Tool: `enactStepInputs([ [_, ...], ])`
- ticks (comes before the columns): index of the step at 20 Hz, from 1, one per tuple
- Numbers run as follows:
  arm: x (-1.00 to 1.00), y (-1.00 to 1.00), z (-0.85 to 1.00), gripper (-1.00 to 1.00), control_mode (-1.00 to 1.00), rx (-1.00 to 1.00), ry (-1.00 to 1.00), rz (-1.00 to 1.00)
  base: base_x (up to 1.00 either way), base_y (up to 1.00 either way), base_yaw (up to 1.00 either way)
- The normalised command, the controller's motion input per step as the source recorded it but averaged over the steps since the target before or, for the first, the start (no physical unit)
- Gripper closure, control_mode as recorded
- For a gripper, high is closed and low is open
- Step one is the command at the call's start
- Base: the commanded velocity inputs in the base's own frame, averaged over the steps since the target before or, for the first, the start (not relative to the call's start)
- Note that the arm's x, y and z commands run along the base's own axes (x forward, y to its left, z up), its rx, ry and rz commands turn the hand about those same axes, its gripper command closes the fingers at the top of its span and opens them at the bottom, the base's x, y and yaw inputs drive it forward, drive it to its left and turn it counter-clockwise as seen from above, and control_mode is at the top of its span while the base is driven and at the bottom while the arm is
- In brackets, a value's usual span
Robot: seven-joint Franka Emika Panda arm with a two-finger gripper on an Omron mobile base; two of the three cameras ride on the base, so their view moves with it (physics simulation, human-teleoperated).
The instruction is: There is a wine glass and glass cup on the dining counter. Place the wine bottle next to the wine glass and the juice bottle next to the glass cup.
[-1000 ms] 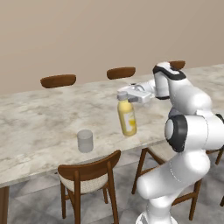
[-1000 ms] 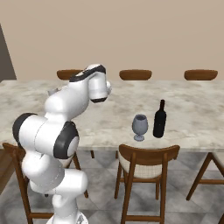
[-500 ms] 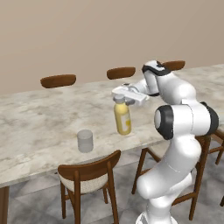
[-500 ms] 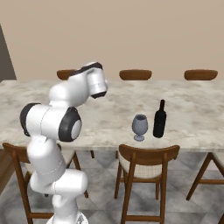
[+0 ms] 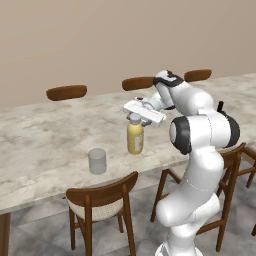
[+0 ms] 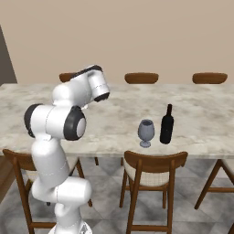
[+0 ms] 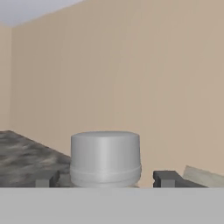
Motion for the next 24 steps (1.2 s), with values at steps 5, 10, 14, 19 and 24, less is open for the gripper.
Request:
enactStepInputs([
  [5,0.11,0.08,-0.07,1.00,-1.00,0.10,-0.01,0.00,0.00,0.00,0.00],
  [10,0.05,0.10,0.00,1.00,-1.00,0.17,0.00,0.00,0.00,0.00,0.00],
  [14,0.10,0.13,-0.08,1.00,-1.00,0.14,0.00,0.00,0.00,0.00,0.00],
  [19,0.12,0.13,-0.10,1.00,-1.00,0.00,-0.03,0.00,0.00,0.00,0.00],
  [24,0.08,0.01,-0.04,1.00,-1.00,-0.08,-0.02,0.00,0.00,0.00,0.00],
])
